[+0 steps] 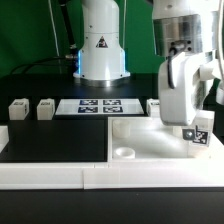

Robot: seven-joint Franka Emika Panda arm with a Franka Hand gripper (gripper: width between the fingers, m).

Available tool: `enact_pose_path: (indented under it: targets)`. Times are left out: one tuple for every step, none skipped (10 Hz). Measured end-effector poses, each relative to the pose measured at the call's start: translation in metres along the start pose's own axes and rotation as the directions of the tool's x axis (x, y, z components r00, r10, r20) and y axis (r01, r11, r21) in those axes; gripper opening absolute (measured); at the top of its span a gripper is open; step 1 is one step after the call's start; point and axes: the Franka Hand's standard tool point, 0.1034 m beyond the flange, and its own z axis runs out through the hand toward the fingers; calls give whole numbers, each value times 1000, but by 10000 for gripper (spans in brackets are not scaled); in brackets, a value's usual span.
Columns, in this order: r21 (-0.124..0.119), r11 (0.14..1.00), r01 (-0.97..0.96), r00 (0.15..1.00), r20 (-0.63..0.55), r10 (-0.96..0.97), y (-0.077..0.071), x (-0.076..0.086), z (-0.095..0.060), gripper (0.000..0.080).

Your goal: Assemble square table

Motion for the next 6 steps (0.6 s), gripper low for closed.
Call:
enact_pose_path:
  targets:
    - [18, 1000, -19, 1000, 10, 19, 0, 0, 0, 294]
    - [24, 997, -68, 998, 21, 67, 1, 0, 0, 294]
    - [37, 995, -93, 995, 31, 92, 1, -1, 0, 298]
    - [46, 998, -43, 999, 24, 41, 2, 0, 0, 298]
    - [44, 999, -29, 999, 21, 28, 3, 0, 2, 353]
    - [44, 999, -29, 999, 21, 28, 3, 0, 2, 490]
